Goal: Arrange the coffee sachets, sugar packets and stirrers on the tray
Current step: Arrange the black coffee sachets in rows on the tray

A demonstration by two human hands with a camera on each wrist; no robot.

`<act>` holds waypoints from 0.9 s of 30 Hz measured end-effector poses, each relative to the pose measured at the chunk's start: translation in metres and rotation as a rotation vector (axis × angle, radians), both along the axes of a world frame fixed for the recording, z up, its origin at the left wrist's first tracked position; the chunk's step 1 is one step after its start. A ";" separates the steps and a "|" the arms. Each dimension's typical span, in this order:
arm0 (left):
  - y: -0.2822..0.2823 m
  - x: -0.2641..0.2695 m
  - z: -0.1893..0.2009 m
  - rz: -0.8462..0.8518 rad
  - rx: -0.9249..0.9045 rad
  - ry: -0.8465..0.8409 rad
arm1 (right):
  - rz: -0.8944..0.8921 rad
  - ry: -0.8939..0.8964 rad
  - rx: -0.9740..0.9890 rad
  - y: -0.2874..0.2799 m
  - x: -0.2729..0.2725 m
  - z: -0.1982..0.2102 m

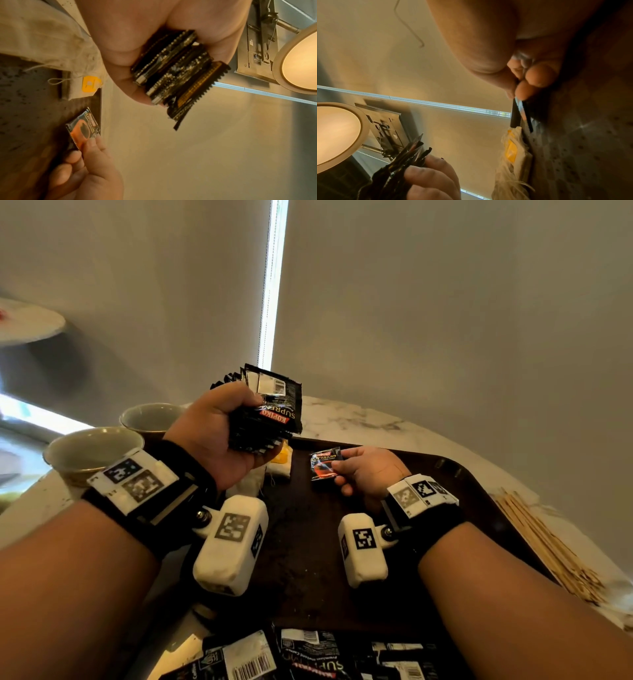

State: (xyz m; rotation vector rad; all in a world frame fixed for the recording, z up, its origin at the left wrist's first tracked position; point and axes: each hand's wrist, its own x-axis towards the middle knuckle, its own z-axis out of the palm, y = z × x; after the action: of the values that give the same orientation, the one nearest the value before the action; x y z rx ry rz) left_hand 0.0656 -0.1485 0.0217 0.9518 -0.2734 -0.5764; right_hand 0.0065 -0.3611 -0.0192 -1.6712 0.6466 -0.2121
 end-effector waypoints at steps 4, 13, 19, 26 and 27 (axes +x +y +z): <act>-0.001 -0.001 -0.001 0.013 0.039 -0.011 | -0.014 0.009 0.145 0.005 -0.004 0.005; -0.004 -0.005 -0.003 -0.004 0.081 -0.023 | 0.044 -0.040 0.099 0.009 -0.005 0.003; -0.004 -0.003 -0.004 -0.006 0.078 -0.018 | 0.116 0.003 -0.017 0.010 -0.006 0.004; -0.006 -0.006 -0.004 0.004 0.096 -0.034 | 0.122 0.008 -0.009 0.010 -0.005 0.004; -0.006 -0.005 -0.004 0.006 0.098 -0.034 | 0.122 0.007 -0.003 0.010 -0.006 0.003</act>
State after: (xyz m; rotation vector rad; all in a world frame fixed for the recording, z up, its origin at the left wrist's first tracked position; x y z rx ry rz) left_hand 0.0602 -0.1540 0.0179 1.0572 -0.2746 -0.5732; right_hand 0.0009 -0.3508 -0.0158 -1.7089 0.5477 -0.1199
